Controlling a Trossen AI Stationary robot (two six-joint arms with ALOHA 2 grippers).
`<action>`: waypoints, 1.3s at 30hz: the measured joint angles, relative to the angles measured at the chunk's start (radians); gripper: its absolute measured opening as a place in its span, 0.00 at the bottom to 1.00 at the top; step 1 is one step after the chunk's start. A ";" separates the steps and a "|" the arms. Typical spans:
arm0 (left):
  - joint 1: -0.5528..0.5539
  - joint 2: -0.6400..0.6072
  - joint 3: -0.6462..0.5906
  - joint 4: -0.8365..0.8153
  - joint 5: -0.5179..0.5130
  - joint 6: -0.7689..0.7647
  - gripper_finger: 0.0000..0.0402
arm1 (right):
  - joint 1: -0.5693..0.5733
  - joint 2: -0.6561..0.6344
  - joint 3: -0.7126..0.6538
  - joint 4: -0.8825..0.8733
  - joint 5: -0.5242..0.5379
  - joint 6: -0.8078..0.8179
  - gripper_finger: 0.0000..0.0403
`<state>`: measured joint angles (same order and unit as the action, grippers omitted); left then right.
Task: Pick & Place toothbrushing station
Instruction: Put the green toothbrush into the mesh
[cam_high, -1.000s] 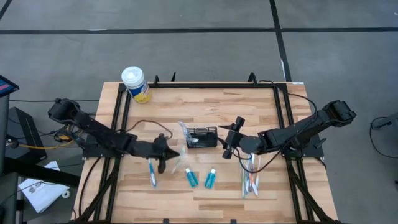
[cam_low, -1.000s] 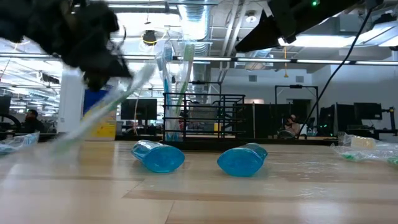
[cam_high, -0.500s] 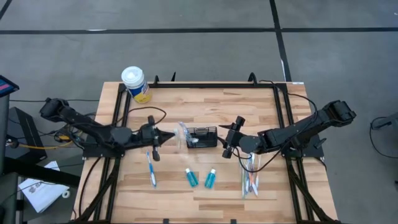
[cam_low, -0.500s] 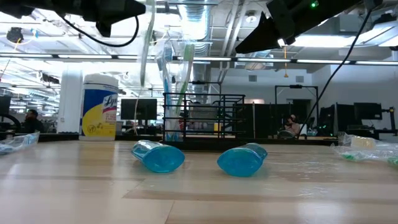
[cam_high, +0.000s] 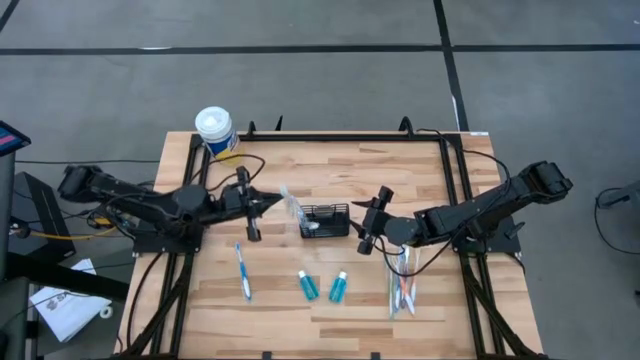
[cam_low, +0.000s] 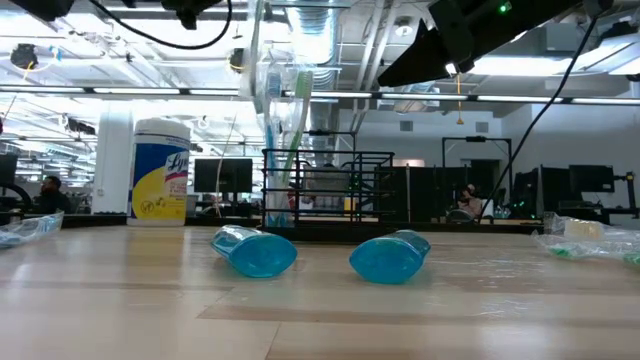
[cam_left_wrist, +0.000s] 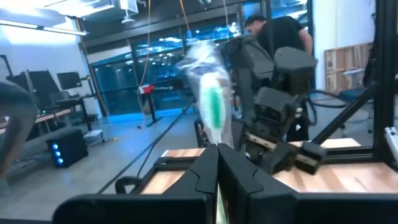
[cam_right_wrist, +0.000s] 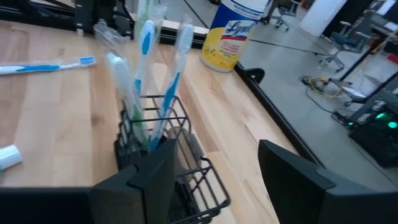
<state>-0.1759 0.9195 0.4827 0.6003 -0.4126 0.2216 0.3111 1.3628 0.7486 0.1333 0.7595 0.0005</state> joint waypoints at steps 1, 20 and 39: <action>0.010 0.000 0.005 0.001 0.014 0.000 0.00 | 0.000 0.000 0.000 0.000 -0.001 0.000 0.53; 0.201 -0.001 0.074 -0.001 0.199 0.039 0.00 | -0.001 0.000 0.000 -0.003 -0.002 0.000 0.53; 0.249 0.283 0.089 0.074 0.331 -0.107 0.00 | -0.006 0.000 0.000 -0.010 -0.004 0.001 0.53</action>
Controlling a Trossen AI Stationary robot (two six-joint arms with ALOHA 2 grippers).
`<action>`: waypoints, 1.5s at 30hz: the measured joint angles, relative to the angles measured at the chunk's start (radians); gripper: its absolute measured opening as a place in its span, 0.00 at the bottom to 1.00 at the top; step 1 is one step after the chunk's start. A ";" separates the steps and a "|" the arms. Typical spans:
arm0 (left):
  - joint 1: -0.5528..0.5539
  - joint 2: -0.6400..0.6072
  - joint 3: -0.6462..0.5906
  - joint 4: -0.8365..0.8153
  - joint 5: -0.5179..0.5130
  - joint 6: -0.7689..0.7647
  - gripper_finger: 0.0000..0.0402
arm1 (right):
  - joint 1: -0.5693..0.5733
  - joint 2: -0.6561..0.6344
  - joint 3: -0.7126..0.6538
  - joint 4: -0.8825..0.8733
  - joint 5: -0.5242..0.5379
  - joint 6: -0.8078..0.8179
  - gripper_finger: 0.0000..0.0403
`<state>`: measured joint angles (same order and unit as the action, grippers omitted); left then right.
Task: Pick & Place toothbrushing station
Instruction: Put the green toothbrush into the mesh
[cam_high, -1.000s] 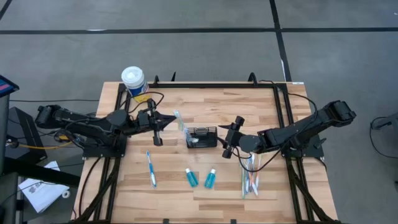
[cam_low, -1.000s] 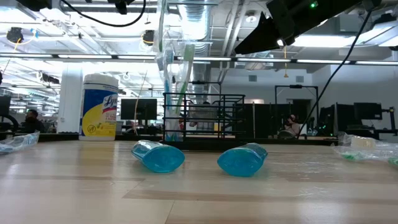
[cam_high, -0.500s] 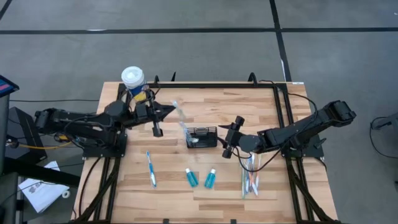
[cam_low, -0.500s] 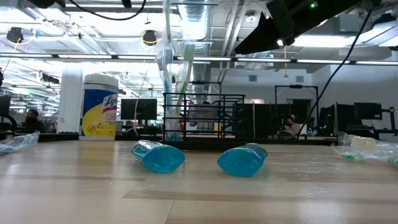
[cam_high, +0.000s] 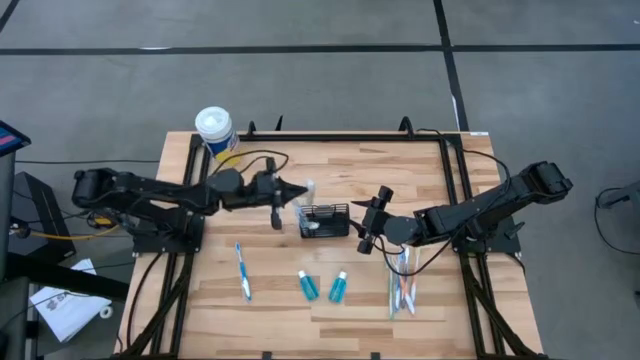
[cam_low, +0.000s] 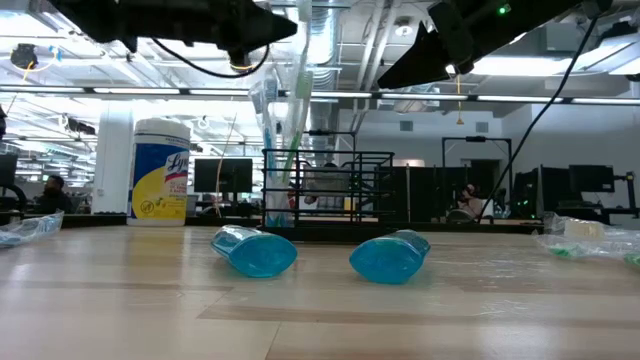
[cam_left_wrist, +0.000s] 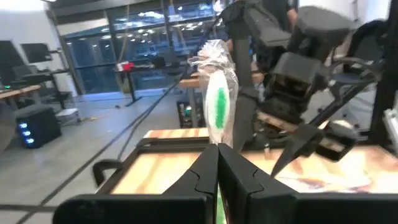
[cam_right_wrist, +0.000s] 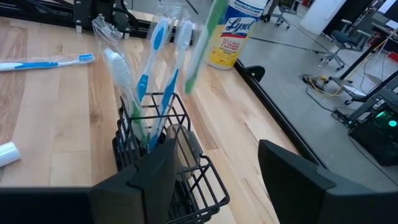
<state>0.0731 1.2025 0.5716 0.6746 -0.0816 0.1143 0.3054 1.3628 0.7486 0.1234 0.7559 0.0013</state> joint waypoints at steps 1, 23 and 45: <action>0.000 0.011 0.000 0.002 0.003 -0.011 0.00 | 0.000 0.000 0.000 0.000 0.000 0.000 0.53; -0.010 -0.007 -0.067 -0.059 -0.005 -0.098 0.00 | 0.001 0.000 0.000 -0.036 -0.005 0.036 0.53; -0.010 0.003 -0.234 0.008 -0.048 -0.229 0.01 | 0.000 0.000 0.000 -0.034 -0.005 0.034 0.53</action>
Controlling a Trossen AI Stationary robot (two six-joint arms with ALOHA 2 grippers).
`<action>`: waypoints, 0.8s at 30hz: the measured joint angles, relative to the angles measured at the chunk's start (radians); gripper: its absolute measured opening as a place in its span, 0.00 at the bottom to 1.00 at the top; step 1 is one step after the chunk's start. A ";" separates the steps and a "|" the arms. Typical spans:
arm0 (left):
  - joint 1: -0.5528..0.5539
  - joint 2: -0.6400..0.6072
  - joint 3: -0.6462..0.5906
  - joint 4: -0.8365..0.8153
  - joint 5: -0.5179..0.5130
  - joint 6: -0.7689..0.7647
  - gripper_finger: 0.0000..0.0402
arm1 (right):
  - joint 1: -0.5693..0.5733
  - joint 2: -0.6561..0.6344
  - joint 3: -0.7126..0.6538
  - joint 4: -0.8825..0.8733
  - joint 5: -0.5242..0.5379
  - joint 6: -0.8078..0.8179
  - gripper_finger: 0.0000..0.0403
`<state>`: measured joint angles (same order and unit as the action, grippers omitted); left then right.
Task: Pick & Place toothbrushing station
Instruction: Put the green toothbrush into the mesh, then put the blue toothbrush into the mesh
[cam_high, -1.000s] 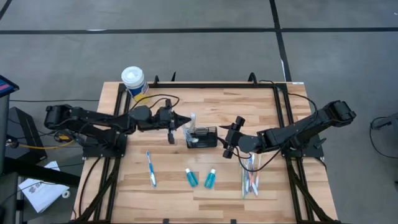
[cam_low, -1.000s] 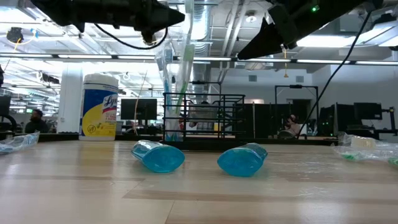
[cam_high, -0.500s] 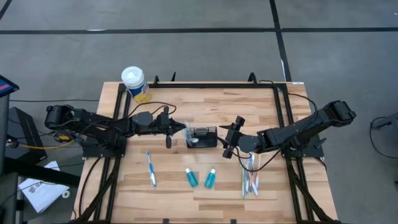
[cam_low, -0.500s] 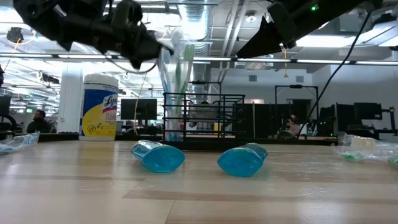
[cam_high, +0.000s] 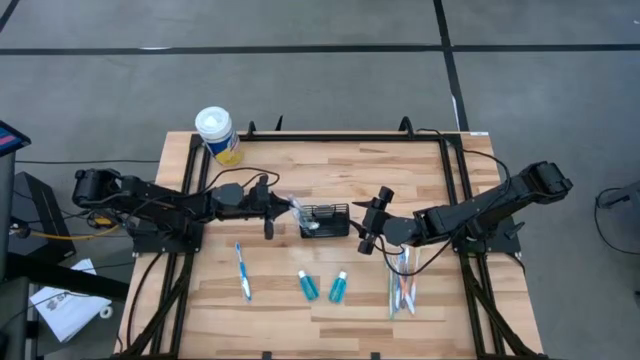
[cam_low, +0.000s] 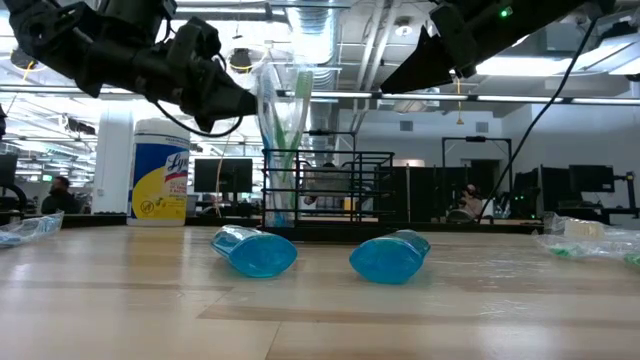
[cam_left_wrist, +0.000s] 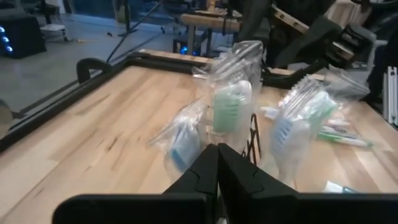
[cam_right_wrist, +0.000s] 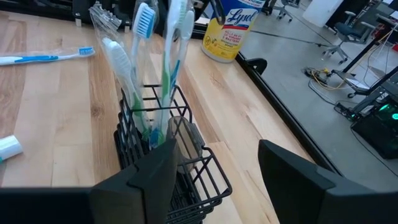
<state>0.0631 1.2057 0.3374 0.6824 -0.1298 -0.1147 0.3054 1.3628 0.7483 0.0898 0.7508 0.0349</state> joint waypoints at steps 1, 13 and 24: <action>0.001 0.000 0.000 0.003 -0.007 -0.005 0.01 | 0.000 0.000 0.000 0.000 0.000 0.000 0.53; 0.023 0.000 0.000 0.004 0.101 -0.055 0.42 | 0.000 0.000 0.000 0.000 0.000 0.000 0.53; -0.032 -0.159 0.003 -0.017 0.113 0.004 0.49 | -0.001 0.000 0.000 0.000 0.001 -0.007 0.53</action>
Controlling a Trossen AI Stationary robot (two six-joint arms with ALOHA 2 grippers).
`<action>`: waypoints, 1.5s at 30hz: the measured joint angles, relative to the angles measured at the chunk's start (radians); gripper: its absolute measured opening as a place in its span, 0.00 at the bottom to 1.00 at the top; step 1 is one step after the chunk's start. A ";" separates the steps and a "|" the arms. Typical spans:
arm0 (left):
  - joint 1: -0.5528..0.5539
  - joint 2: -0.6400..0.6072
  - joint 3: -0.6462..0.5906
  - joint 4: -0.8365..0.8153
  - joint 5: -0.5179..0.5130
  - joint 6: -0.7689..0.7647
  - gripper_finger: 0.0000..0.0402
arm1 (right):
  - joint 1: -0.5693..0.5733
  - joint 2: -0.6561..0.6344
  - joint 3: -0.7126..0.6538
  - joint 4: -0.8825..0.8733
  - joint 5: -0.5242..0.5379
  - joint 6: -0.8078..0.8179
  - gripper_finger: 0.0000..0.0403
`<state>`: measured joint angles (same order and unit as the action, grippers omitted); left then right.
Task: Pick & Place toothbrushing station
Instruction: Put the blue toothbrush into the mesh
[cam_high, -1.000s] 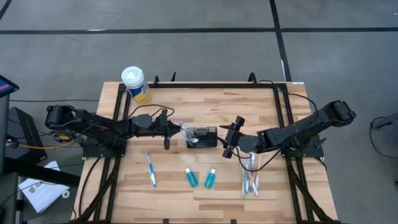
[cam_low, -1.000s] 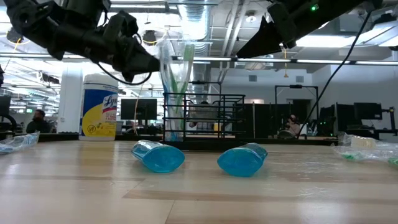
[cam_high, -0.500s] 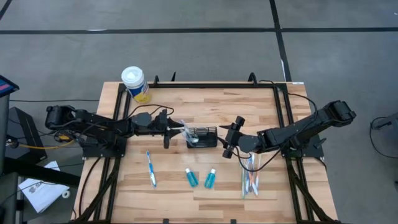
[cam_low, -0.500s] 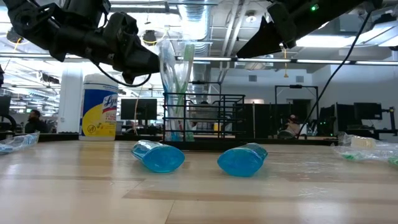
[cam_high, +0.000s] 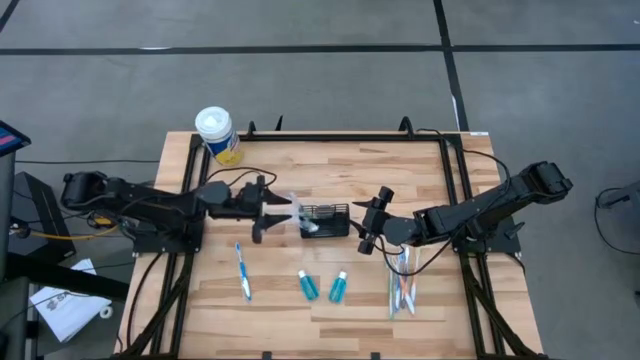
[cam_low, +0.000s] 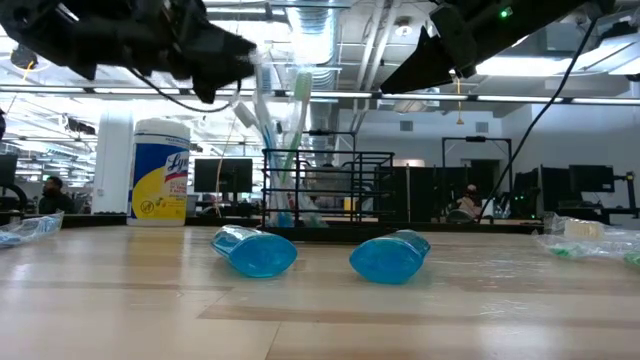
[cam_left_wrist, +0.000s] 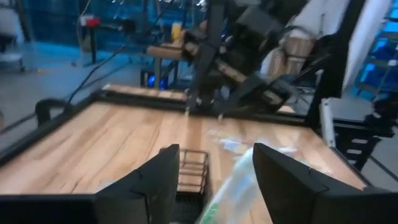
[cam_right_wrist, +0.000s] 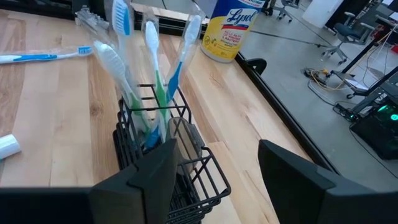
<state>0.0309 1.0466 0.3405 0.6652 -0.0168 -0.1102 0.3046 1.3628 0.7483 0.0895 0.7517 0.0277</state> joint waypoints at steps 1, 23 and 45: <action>-0.001 -0.023 0.000 -0.016 -0.003 0.006 0.48 | 0.000 0.000 0.000 0.000 0.000 -0.001 0.53; -0.187 -0.179 0.000 -0.852 -0.125 -0.295 0.42 | 0.000 0.000 0.000 -0.027 0.000 0.008 0.53; -0.209 -0.183 0.028 -1.287 -0.066 -0.611 0.42 | -0.006 0.000 0.000 -0.038 -0.048 0.025 0.53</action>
<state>-0.1780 0.8635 0.3689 -0.6220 -0.0825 -0.7215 0.2981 1.3628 0.7479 0.0516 0.7034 0.0532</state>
